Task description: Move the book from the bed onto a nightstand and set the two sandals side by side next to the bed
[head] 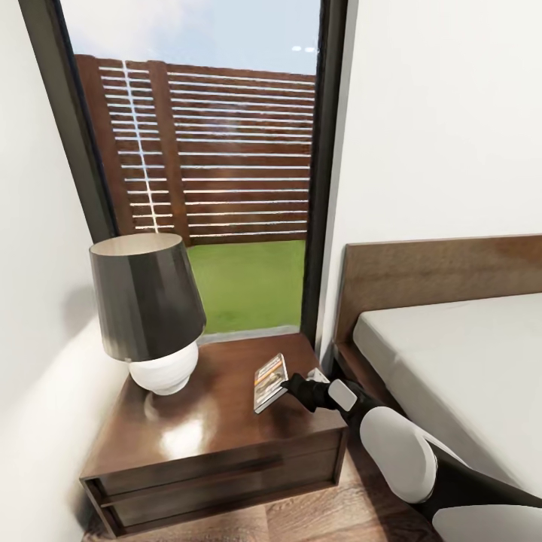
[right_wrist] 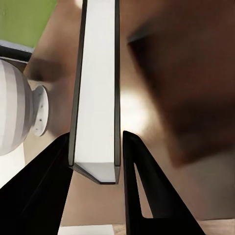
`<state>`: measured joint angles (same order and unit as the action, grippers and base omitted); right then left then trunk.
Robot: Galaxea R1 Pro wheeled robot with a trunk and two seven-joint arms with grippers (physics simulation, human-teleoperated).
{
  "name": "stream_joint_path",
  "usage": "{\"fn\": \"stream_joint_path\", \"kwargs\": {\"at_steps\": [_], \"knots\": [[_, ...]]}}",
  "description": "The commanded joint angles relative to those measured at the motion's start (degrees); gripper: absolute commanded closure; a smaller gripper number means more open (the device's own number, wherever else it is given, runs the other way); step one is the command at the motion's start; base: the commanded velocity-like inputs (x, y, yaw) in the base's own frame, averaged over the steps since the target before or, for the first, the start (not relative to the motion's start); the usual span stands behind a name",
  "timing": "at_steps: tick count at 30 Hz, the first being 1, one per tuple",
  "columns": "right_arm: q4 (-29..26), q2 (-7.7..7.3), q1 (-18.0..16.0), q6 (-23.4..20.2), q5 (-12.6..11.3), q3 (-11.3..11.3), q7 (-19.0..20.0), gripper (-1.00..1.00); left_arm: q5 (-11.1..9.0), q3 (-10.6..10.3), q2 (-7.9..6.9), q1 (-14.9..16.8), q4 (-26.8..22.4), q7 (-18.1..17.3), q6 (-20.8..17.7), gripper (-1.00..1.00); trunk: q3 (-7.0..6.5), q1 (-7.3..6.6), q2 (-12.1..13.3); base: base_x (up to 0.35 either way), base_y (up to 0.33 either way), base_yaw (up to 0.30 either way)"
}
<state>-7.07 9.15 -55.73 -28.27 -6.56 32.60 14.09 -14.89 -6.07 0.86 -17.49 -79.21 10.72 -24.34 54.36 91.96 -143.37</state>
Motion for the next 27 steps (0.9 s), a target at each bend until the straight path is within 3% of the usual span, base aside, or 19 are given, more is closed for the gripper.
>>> {"fn": "stream_joint_path", "kwargs": {"at_steps": [1,27], "knots": [[-0.14,0.03,0.01,-0.39,-0.62,-0.16,-0.11,1.00,-0.58,-0.08,-0.01,0.00,-0.09,0.51,-0.19,-1.00,0.05,-0.01,-0.02,0.016,0.015,0.000],[0.09,-0.17,0.01,-0.39,-0.56,-0.23,-0.12,1.00,-0.48,-0.13,0.02,-0.05,-0.15,0.53,-0.24,-1.00,0.05,-0.01,-0.02,0.003,0.003,0.000]]}}
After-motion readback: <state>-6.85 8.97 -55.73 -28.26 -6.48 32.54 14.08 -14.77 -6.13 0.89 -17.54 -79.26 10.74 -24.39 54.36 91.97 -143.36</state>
